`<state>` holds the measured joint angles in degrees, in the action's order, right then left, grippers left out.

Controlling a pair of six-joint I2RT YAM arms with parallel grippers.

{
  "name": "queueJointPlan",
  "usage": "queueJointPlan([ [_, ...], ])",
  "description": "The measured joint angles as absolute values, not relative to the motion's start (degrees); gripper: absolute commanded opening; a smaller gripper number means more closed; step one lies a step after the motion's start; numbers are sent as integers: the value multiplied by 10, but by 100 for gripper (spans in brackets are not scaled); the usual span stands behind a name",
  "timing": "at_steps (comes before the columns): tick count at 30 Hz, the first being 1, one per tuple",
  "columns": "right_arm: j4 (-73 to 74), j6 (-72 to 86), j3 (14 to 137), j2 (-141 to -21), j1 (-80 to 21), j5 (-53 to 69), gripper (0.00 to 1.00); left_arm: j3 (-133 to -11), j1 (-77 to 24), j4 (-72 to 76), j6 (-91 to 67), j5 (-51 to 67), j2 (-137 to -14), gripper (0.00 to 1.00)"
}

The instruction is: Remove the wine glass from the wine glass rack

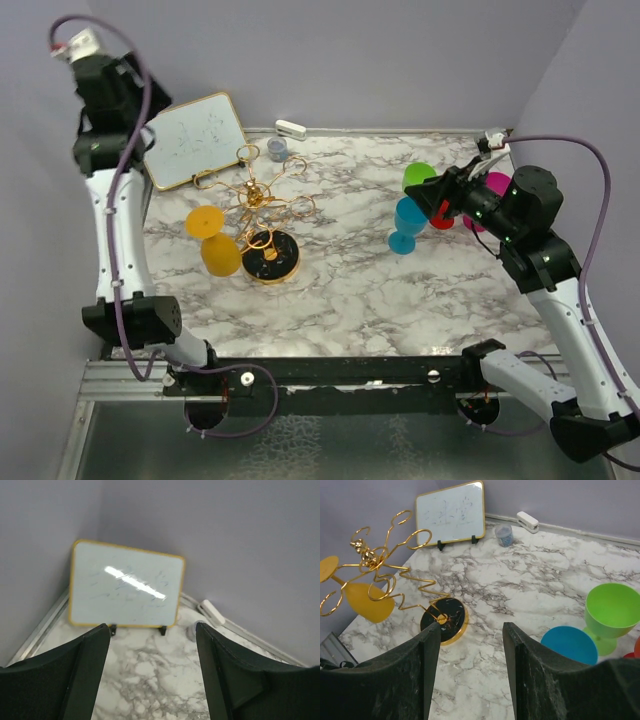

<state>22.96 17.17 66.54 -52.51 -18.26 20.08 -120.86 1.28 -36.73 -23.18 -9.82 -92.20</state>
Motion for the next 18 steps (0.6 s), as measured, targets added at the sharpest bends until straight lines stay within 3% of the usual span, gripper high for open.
queueJointPlan([
  [4, 229, 171, 666, -530, -183, 201, 52, -987, 263, -334, -342, 77, -803, 68],
  [6, 227, 171, 666, -532, -183, 201, 52, -918, 345, -326, -379, 127, -747, 62],
  [9, 225, 171, 666, -537, -183, 203, 52, -813, 359, -268, -439, 209, -647, 54],
  [13, 227, 168, 666, -538, -183, 203, 52, -657, 351, -185, -537, 312, -527, 55],
  [18, 225, 168, 663, -528, -183, 203, 52, -608, 332, -168, -582, 349, -502, 57],
])
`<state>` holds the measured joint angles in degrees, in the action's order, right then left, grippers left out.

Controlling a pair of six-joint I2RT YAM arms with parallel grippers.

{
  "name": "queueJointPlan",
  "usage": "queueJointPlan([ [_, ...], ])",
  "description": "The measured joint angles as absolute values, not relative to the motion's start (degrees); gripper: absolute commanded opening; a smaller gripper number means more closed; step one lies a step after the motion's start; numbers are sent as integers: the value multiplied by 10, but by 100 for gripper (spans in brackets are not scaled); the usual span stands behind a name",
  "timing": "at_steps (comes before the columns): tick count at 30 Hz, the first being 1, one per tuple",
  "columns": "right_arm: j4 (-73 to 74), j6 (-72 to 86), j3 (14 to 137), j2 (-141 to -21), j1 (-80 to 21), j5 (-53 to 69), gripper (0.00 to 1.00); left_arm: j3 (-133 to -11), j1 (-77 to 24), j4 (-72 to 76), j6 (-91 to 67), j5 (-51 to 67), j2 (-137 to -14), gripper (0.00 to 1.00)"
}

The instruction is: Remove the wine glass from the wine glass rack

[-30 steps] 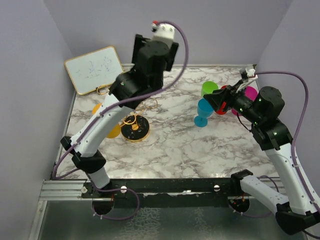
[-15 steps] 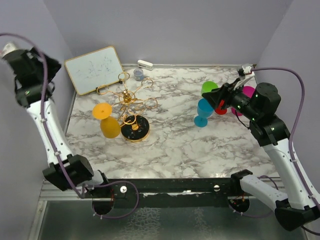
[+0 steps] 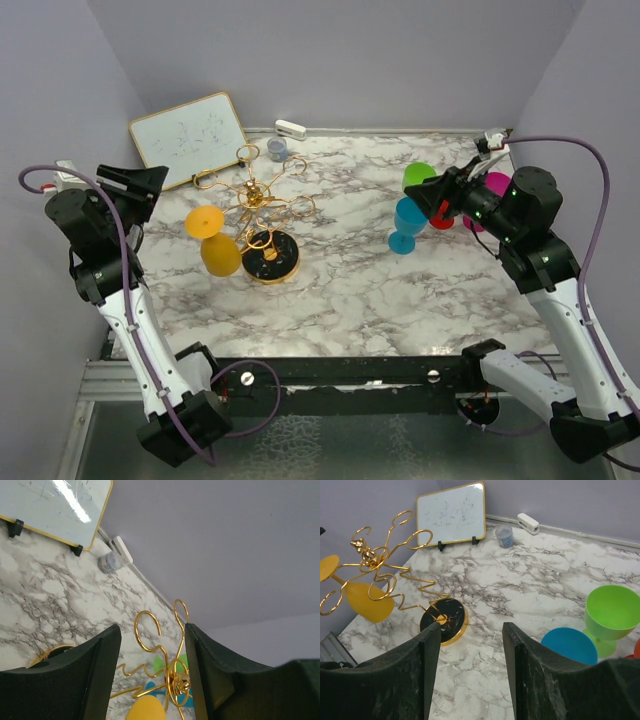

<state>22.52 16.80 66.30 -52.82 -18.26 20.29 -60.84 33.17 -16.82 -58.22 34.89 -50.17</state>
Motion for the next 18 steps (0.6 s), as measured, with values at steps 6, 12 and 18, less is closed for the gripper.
queueJointPlan([
  [6, 219, 167, 646, -522, -183, 203, 52, -622, 280, -198, -559, 351, -504, 50],
  [12, 216, 167, 636, -529, -183, 203, 52, -623, 255, -247, -515, 340, -500, 44],
  [18, 205, 167, 636, -542, -183, 205, 52, -615, 250, -298, -474, 306, -488, 44],
])
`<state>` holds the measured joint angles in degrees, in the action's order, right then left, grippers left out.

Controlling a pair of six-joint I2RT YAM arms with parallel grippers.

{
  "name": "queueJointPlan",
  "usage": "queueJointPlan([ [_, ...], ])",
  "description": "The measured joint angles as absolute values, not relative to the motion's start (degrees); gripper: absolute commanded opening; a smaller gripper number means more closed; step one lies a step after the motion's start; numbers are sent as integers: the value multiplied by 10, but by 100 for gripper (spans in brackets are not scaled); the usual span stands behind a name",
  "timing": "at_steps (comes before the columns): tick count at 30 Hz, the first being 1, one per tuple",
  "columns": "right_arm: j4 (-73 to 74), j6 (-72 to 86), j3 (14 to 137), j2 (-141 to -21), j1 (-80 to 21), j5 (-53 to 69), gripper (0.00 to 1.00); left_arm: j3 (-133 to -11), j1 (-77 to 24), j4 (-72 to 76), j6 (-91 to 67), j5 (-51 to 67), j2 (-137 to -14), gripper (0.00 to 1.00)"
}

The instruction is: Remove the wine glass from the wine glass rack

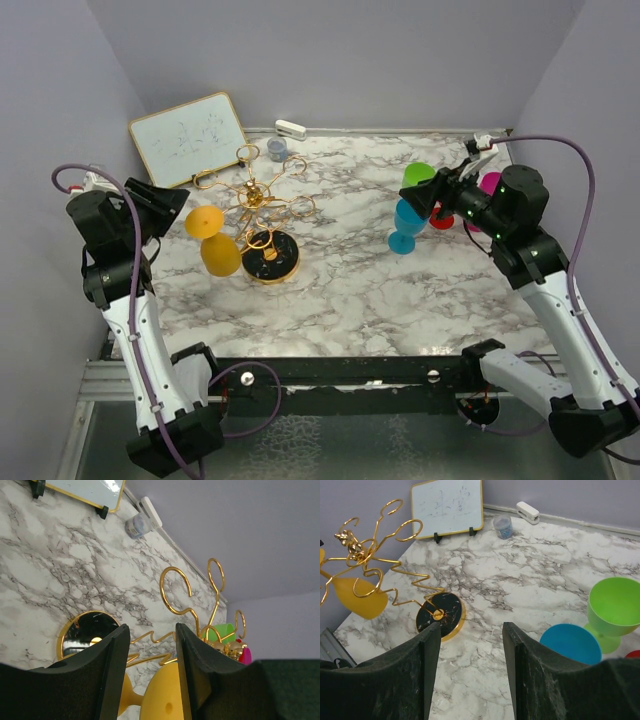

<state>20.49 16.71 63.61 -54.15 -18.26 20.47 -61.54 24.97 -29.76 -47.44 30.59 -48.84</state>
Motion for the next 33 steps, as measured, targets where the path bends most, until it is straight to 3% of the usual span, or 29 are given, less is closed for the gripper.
queueJointPlan([
  [12, 194, 167, 636, -558, -183, 209, 52, -536, 239, -296, -489, 307, -453, 43],
  [33, 192, 169, 637, -582, -183, 211, 51, -585, 230, -295, -496, 307, -450, 43],
])
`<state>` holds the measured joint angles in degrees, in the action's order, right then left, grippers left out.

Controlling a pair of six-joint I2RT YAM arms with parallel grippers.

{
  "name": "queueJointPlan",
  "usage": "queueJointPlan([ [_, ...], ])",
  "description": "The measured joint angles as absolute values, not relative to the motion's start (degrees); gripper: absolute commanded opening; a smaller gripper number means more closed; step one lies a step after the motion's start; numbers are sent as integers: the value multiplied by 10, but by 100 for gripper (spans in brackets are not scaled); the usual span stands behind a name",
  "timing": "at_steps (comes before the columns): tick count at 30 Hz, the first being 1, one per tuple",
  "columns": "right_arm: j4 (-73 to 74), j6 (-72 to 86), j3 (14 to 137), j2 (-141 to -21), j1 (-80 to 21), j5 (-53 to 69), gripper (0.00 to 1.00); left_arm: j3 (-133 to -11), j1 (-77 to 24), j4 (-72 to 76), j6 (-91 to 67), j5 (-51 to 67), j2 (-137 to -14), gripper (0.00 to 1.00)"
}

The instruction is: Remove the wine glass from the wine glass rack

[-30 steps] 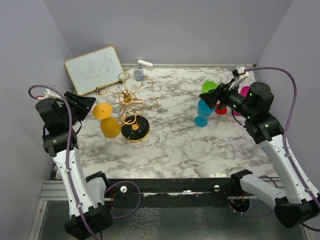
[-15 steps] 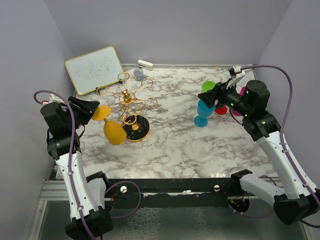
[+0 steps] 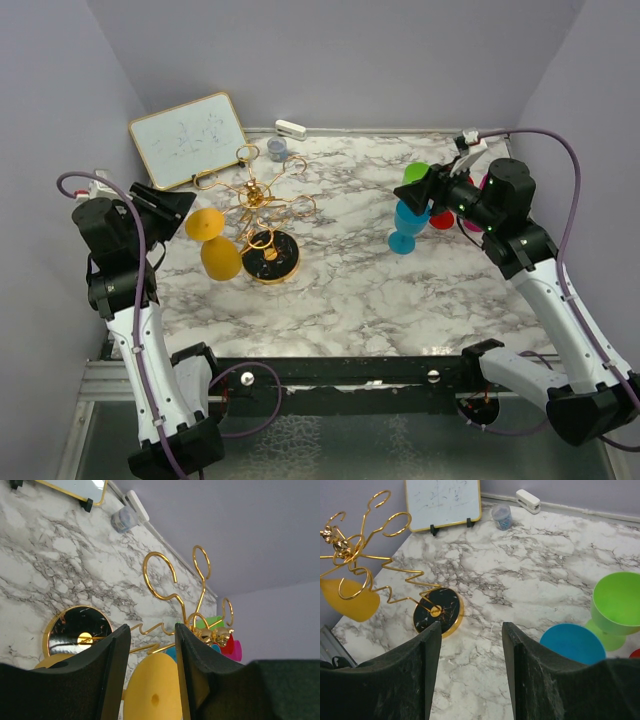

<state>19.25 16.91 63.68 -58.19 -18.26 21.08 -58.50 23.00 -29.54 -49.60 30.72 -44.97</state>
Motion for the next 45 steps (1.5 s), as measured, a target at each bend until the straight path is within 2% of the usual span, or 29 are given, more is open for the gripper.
queueJointPlan([
  [15, 179, 174, 641, -598, -183, 236, 50, -569, 230, -288, -524, 328, -443, 43],
  [45, 133, 182, 642, -599, -209, 250, 50, -554, 158, -370, -567, 199, -321, 42],
])
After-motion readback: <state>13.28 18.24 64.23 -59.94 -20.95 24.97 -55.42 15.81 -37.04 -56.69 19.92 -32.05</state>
